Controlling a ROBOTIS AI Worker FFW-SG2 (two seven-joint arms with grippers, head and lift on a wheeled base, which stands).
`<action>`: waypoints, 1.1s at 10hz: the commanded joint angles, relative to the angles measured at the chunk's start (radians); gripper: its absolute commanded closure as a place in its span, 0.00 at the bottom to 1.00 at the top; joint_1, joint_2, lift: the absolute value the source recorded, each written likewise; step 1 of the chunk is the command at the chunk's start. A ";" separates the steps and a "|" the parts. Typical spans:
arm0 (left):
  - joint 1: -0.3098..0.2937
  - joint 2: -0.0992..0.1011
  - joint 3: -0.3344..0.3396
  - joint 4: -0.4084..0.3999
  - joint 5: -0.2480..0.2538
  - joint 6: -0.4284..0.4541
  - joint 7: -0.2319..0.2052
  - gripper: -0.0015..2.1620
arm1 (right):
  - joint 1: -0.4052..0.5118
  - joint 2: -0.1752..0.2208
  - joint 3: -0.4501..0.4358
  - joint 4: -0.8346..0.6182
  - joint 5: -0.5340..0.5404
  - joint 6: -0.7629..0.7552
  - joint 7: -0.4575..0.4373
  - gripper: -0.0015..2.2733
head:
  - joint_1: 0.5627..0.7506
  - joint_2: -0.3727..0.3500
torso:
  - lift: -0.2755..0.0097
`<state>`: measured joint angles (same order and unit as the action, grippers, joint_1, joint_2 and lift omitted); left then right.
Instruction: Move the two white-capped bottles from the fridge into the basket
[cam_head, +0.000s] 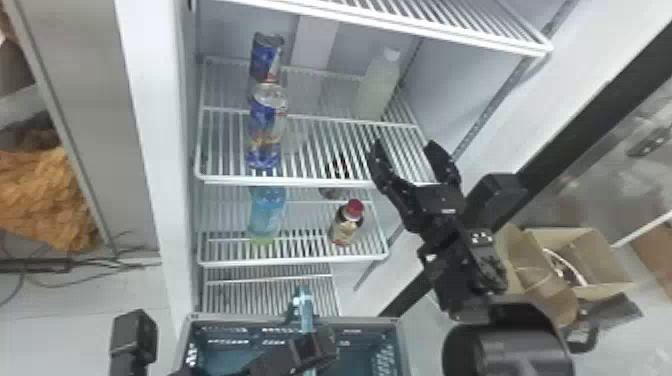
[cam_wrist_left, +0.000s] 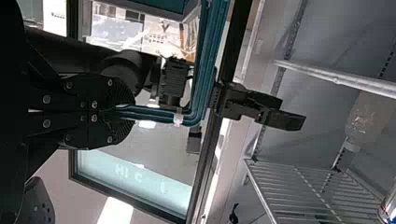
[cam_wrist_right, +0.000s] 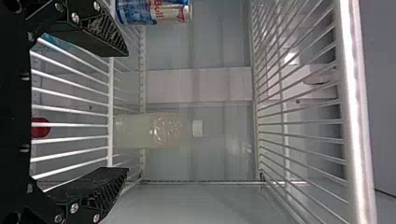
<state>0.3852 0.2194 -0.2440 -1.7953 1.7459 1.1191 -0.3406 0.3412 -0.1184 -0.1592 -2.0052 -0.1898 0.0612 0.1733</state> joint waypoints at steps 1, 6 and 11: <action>0.000 0.000 -0.001 0.000 0.001 0.000 0.000 0.55 | -0.071 -0.006 0.012 0.087 0.010 -0.022 0.000 0.07 | 0.70 0.03 | 0.97; -0.002 0.000 -0.003 0.000 0.001 0.000 0.000 0.55 | -0.236 -0.010 0.030 0.286 0.052 -0.083 0.000 0.04 | 0.70 0.03 | 0.97; -0.005 0.000 -0.003 0.000 0.001 0.000 0.000 0.55 | -0.349 -0.014 0.046 0.421 0.066 -0.115 -0.002 0.03 | 0.70 0.03 | 0.97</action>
<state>0.3804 0.2193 -0.2473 -1.7953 1.7469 1.1191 -0.3406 0.0020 -0.1321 -0.1137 -1.5966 -0.1248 -0.0505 0.1718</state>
